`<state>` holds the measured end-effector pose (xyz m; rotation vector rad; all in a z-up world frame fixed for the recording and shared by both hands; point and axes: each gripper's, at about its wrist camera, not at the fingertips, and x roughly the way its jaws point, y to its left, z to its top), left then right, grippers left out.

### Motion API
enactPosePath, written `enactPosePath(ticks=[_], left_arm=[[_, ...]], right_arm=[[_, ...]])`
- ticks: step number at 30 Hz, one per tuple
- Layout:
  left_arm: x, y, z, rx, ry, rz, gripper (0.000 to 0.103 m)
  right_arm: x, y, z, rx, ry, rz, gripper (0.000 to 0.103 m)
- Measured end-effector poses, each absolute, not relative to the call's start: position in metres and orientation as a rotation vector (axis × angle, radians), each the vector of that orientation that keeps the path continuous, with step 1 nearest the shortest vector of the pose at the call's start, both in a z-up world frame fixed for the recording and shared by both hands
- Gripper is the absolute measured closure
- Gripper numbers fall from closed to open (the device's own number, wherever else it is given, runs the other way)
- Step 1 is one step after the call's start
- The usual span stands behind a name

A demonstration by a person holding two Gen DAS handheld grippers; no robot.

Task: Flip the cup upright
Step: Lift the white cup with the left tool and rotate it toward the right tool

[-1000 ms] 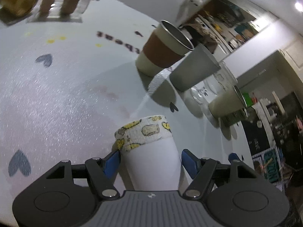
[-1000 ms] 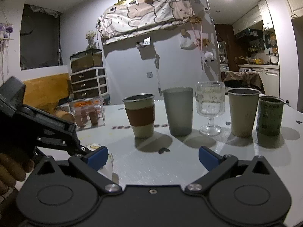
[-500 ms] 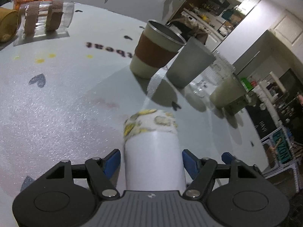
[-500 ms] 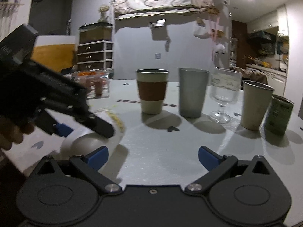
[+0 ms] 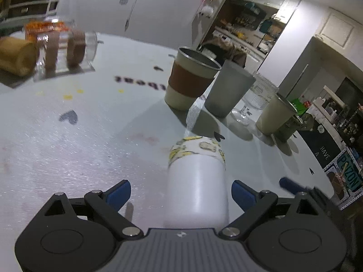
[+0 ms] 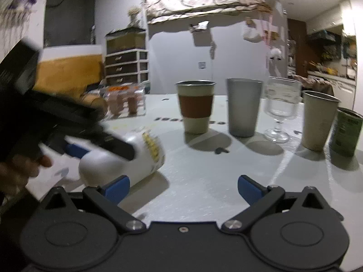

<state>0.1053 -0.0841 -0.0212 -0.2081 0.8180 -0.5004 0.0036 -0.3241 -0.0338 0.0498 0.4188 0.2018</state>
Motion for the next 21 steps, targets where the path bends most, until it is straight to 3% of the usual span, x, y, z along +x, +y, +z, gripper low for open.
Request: enactPosePath(ticks=[10,17,21], left_arm=[[0.073,-0.091,-0.016,-0.106,0.711,-0.517,0.024],[0.064,-0.103,-0.023,-0.091,0.715,-0.553,0.039],[0.060,-0.105,-0.027,-0.088,0.710,-0.557,0.039]], right_arm=[[0.030,-0.349,-0.015,0.308,0.475,0.219,0.001],[0.065,-0.365,-0.023,0.661,0.647,0.310,0.001],[0.086,-0.363,-0.042,0.831,0.768,0.331,0.009]])
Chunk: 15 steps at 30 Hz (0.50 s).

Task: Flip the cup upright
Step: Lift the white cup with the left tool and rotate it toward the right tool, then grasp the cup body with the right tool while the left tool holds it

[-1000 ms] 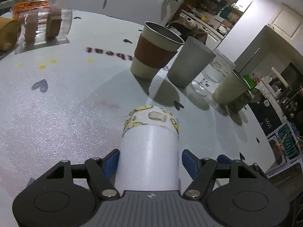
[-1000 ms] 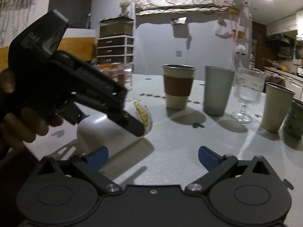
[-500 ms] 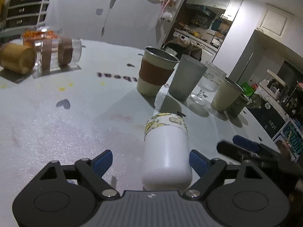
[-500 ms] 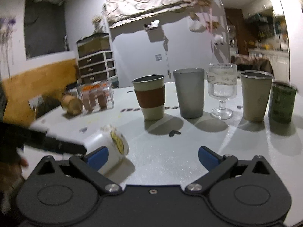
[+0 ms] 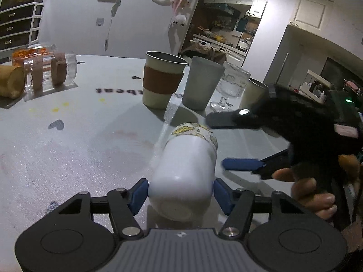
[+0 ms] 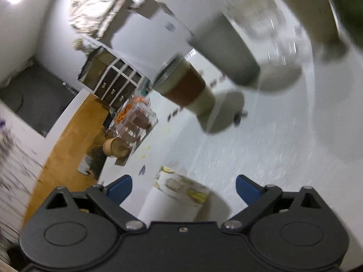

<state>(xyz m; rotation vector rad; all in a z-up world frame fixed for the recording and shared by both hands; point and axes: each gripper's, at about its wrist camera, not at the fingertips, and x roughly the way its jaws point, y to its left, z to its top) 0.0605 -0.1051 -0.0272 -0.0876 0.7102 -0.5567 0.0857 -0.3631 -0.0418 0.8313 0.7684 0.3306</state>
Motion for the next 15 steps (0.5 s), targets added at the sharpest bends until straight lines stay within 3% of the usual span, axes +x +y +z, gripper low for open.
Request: enactPosePath(ticks=[15], left_arm=[[0.056,-0.106,-0.030,-0.059,0.665,-0.549,0.040]], right_arm=[[0.102,-0.352,-0.063,1.063,0.848,0.342,0.025]])
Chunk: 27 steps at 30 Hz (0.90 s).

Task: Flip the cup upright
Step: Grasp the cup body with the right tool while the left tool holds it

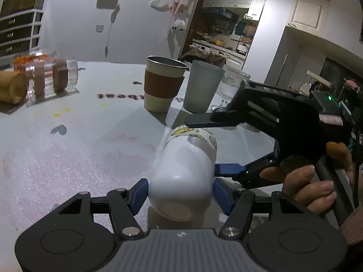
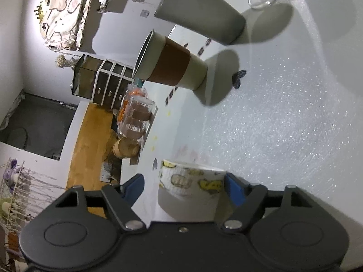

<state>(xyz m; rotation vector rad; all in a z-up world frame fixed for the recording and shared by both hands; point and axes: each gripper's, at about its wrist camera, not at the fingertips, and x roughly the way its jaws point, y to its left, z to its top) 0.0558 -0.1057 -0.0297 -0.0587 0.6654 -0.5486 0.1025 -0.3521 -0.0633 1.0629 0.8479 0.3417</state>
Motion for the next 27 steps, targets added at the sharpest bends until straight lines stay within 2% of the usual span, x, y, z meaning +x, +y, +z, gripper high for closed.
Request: enactPosePath(ticks=[2,3,16,25,27], left_arm=[[0.055,-0.107,-0.030,-0.041,0.654,-0.547,0.041],[0.055,-0.107,-0.031,-0.041,0.652,-0.548,0.041],[0.054,-0.098,-0.037,-0.072,0.623,-0.583,0.041],[0.046,-0.097,-0.043,-0.055,0.586,-0.584,0.041],[0.044,-0.098,-0.044,-0.043,0.575,-0.582,0.041]], right_arm=[[0.106,-0.350,-0.063,1.048,0.847,0.332,0.029],[0.107,-0.349,-0.062,1.025,0.845,0.319,0.038],[0.068,-0.301,0.004,0.457,0.620,0.393,0.041],[0.025,-0.268,0.024,0.164,0.552,0.431,0.046],[0.015,-0.259,0.025,0.082,0.518,0.411,0.044]])
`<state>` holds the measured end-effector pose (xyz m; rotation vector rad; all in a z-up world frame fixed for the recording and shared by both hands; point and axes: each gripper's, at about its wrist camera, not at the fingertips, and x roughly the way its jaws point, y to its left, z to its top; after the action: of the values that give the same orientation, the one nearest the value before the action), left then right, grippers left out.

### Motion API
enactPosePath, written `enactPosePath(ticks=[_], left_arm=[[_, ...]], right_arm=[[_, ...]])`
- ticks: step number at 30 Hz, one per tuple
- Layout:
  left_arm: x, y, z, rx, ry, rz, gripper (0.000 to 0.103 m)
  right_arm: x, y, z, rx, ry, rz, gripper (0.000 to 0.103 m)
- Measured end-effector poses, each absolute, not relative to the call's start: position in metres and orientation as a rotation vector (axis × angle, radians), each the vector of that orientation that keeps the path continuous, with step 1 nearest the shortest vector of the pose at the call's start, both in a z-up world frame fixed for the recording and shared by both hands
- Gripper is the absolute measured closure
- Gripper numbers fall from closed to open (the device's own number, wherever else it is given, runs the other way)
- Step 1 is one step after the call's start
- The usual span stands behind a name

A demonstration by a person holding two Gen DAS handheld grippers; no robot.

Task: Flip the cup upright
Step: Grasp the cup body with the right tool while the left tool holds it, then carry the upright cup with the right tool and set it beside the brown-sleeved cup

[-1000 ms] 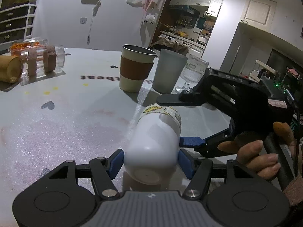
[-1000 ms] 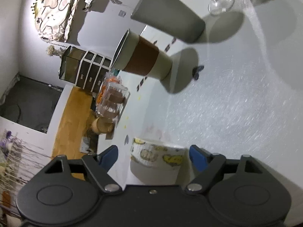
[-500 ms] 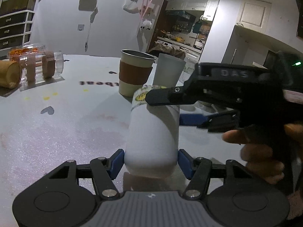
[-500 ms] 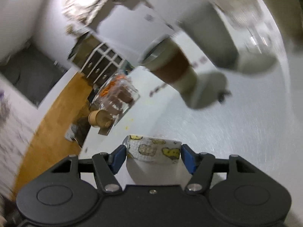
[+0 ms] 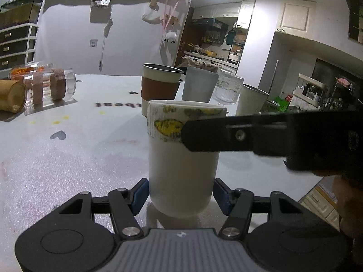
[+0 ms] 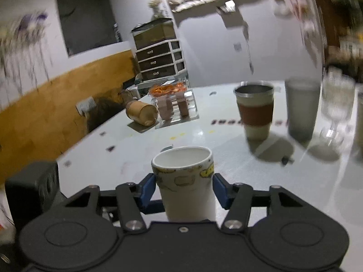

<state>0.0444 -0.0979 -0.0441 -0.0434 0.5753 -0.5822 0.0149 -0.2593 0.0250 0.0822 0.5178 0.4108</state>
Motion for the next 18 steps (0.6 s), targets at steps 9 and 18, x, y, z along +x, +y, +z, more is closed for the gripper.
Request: enactPosePath(ticks=[9,18], left_arm=[[0.042,-0.103,-0.048,-0.009,0.564,-0.585,0.041],[0.038,-0.094,-0.043,-0.009,0.482,-0.484,0.017]], right_arm=[[0.026,-0.259,0.024,0.087,0.539,0.434,0.028],[0.039,-0.243,0.028,0.004,0.512,0.493,0.036]])
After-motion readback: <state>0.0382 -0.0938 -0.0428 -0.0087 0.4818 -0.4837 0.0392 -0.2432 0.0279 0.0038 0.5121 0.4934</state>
